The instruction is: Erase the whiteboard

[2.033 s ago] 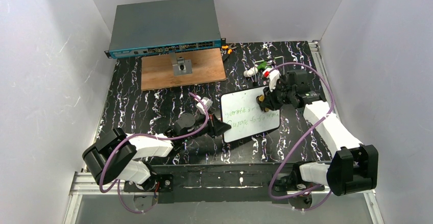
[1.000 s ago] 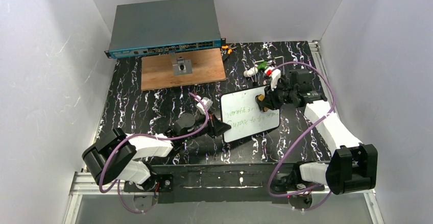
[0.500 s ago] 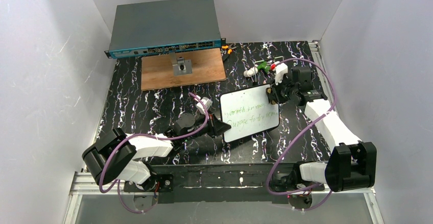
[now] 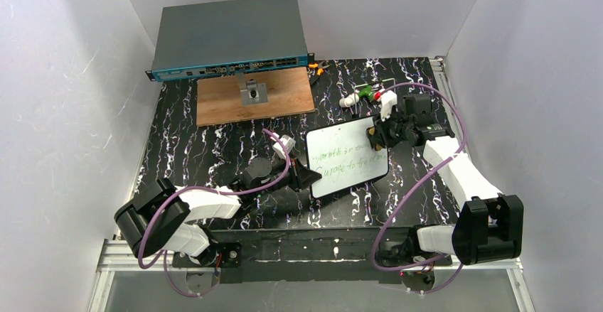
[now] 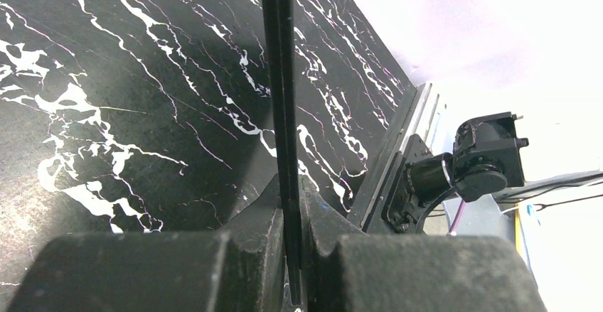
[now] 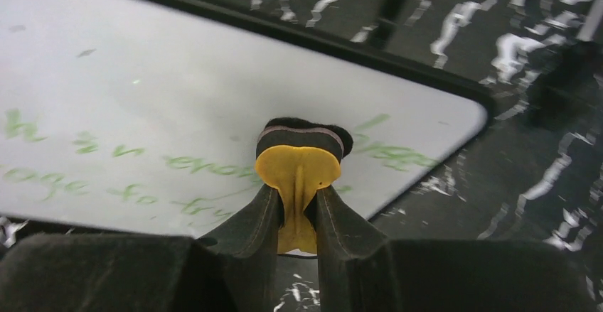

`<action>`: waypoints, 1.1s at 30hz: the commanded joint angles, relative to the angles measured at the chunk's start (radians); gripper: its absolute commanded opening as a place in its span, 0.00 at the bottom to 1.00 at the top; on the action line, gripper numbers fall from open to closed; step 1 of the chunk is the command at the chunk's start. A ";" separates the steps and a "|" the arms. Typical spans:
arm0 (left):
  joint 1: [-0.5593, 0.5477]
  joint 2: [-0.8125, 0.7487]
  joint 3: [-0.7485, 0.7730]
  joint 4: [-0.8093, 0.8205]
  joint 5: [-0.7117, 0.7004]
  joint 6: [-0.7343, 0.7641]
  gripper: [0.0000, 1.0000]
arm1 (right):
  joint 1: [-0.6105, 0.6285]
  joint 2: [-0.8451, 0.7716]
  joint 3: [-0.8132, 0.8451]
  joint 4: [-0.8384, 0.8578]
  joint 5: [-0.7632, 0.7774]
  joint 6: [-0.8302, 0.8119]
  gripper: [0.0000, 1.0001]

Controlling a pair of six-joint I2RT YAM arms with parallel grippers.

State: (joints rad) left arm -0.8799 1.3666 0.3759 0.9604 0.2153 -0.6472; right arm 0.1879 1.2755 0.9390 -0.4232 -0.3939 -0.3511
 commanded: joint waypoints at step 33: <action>-0.011 -0.033 0.013 0.029 0.064 0.060 0.00 | 0.003 -0.005 0.011 -0.070 -0.243 -0.137 0.01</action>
State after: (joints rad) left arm -0.8795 1.3663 0.3759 0.9607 0.2111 -0.6357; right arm 0.1654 1.2839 0.9390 -0.4397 -0.4461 -0.4225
